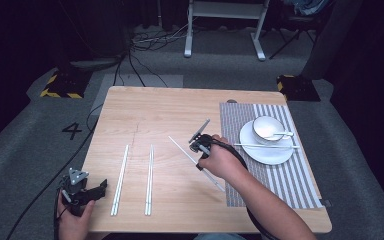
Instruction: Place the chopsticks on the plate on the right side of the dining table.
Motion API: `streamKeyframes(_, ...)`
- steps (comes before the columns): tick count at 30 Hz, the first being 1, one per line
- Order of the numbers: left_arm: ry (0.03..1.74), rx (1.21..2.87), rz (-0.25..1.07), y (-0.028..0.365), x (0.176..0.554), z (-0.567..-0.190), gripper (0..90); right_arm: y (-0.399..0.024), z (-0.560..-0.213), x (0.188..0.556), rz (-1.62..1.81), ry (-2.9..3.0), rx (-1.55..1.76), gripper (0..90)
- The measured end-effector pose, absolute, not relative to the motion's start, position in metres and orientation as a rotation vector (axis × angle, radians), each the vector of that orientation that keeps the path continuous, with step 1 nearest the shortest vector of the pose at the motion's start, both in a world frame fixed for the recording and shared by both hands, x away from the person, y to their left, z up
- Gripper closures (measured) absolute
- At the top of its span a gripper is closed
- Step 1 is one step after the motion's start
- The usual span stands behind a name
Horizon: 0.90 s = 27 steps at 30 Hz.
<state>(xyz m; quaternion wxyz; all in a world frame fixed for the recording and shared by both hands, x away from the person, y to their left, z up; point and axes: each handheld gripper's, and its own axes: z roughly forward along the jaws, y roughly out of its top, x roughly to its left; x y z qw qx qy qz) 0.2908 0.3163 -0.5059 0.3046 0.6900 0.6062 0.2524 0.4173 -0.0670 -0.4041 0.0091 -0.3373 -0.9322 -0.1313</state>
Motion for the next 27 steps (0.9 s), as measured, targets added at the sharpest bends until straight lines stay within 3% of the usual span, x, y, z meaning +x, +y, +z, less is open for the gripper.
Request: streamKeyframes(27,1.605,1.827,0.668,0.316,0.291,-0.506,20.0,-0.146,-0.352,0.426,-0.494,-2.948,-1.242,85.9)
